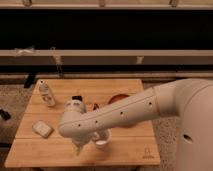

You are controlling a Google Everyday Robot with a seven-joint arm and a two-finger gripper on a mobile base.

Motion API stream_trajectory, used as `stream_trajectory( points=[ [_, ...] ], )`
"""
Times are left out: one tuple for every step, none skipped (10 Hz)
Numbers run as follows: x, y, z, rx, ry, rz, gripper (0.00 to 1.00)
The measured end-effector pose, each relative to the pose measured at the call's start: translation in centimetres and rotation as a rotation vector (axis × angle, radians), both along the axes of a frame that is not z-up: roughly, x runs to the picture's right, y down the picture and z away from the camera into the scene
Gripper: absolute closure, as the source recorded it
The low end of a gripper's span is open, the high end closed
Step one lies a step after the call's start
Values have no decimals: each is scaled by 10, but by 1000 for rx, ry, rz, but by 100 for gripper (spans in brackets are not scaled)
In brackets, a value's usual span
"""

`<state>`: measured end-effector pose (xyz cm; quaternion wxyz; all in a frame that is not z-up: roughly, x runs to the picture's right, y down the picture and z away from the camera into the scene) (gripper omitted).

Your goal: Pick up the ceramic cup

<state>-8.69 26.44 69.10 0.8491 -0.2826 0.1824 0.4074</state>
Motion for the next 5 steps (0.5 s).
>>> stream_trajectory(
  points=[
    [4, 0, 0, 1, 9, 3, 34],
    [9, 0, 1, 2, 20, 8, 44],
    [16, -1, 2, 3, 33, 19, 55],
    [20, -2, 2, 3, 40, 30, 65],
    [25, -2, 2, 2, 47, 41, 75]
  ],
)
